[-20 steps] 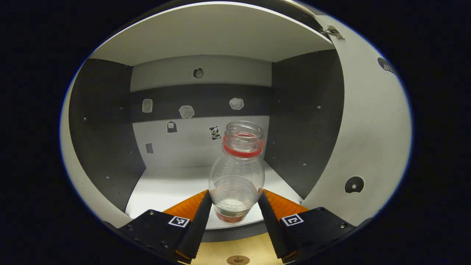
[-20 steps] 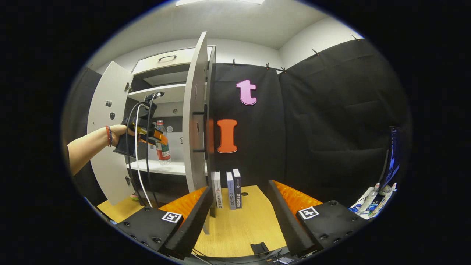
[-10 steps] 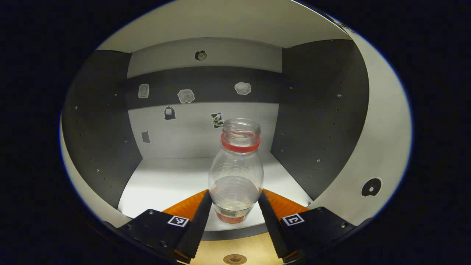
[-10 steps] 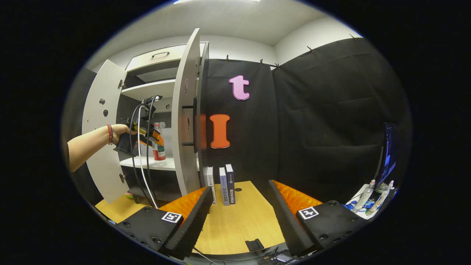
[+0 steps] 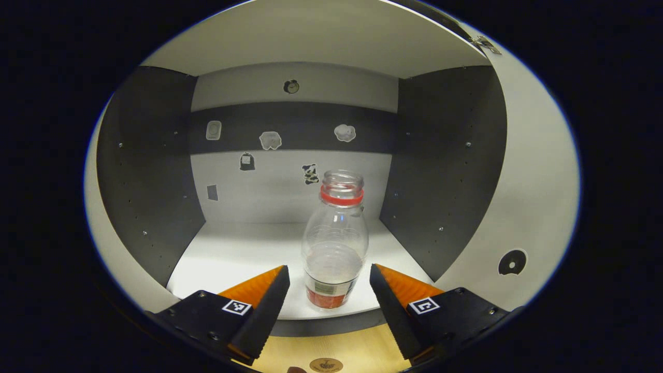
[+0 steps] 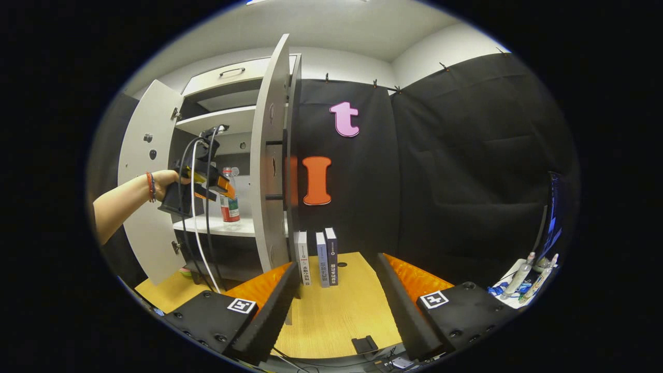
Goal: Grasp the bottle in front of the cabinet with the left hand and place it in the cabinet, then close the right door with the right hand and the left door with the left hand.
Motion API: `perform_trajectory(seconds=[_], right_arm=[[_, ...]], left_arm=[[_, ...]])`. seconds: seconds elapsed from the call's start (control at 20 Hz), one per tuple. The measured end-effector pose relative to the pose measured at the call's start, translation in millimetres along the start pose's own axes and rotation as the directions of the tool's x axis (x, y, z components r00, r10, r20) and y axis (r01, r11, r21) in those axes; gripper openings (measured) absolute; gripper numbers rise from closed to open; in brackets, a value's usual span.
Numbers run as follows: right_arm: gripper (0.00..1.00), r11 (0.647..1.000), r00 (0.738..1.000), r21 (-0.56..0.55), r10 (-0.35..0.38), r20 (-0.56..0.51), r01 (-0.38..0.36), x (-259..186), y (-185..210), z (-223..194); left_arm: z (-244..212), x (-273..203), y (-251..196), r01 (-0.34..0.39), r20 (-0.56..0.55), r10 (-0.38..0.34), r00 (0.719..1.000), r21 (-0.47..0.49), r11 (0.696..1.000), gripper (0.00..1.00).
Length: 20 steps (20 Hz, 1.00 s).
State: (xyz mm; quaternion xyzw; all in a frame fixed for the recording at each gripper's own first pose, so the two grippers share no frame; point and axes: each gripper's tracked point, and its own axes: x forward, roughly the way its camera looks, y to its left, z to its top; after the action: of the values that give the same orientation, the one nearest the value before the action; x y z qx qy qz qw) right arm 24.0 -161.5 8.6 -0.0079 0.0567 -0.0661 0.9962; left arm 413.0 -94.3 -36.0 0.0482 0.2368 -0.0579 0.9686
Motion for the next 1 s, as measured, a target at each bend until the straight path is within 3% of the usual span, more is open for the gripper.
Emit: perform_trajectory(seconds=[0.3, 0.5, 0.85, 1.0], right_arm=[[0.99, 1.000, 1.000, -0.020, 0.010, 0.008, -0.010, 27.0, 3.7, 7.8], [0.99, 0.999, 0.999, -0.031, 0.037, 0.007, -0.037, 58.5, 10.6, 12.6], [0.99, 0.993, 0.996, -0.075, 0.085, -0.017, -0.086, 105.3, 36.5, 7.3], [0.99, 0.993, 0.996, -0.068, 0.091, -0.009, -0.092, 113.0, 48.0, 8.8]], left_arm=[[-5.3, -73.6, 15.8, 0.023, 0.107, -0.013, 0.994, -0.093, 0.995, 0.95], [-14.6, -139.8, 45.5, -0.024, 0.186, 0.044, 0.982, -0.105, 0.994, 0.95], [-33.0, -267.0, 106.2, -0.154, 0.319, 0.173, 0.932, -0.083, 0.985, 0.95], [-36.4, -308.0, 116.1, -0.153, 0.359, 0.177, 0.916, -0.095, 0.984, 0.95]])
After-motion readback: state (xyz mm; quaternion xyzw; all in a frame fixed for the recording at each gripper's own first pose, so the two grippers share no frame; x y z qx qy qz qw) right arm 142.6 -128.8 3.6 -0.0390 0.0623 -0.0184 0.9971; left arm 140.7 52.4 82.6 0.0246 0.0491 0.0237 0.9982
